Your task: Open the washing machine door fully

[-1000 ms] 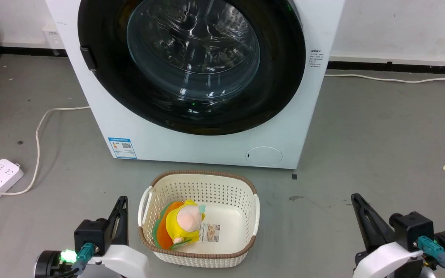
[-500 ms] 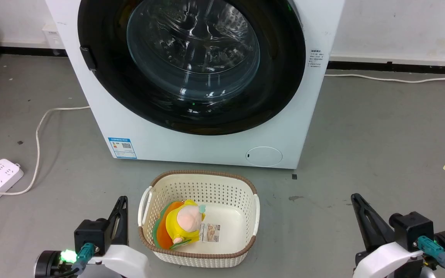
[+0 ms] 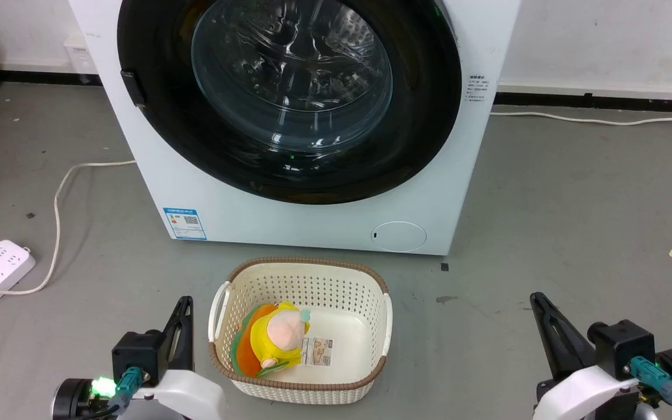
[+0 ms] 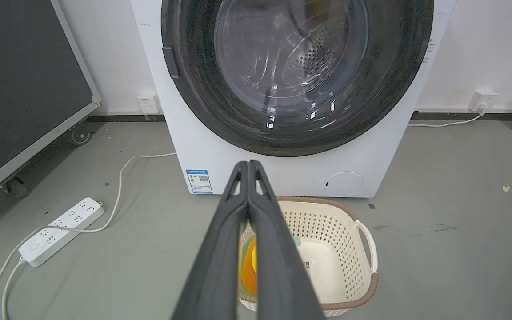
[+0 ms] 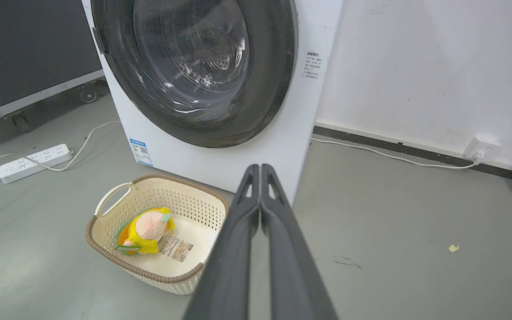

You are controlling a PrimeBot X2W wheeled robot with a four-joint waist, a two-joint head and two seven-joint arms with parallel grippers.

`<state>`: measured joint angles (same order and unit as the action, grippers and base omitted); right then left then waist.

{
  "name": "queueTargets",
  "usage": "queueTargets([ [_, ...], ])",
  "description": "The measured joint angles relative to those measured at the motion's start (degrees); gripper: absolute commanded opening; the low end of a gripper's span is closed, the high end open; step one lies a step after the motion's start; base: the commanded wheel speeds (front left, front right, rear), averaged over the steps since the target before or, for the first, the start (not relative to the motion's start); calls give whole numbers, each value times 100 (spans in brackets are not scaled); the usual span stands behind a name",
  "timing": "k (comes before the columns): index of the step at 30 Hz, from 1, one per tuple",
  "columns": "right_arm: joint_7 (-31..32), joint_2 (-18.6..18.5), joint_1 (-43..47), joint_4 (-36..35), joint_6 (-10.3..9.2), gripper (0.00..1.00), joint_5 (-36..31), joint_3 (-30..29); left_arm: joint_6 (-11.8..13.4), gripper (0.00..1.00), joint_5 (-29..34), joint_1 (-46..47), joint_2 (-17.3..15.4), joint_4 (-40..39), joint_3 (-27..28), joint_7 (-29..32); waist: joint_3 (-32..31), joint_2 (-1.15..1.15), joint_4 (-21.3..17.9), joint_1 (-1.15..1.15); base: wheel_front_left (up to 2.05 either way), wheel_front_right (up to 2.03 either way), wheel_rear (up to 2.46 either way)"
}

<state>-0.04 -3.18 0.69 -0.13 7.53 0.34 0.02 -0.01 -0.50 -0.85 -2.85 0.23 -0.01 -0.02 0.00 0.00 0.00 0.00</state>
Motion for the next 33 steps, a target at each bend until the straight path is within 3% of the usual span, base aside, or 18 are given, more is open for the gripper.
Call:
queueTargets([
  [8,0,0,0,0,0,0,-4,1,0,0,0,0,0,0,1,0,0,0,0,0,0,0,0],
  [9,0,-1,2,-1,0,100,-3,4,0,100,-8,-4,0,1,3,0,0,0,0,0,0,0,0],
  [33,-210,-24,-5,-65,0,100,135,11,62,100,-11,-3,-1,-3,-152,-200,132,0,22,0,0,0,0],
])
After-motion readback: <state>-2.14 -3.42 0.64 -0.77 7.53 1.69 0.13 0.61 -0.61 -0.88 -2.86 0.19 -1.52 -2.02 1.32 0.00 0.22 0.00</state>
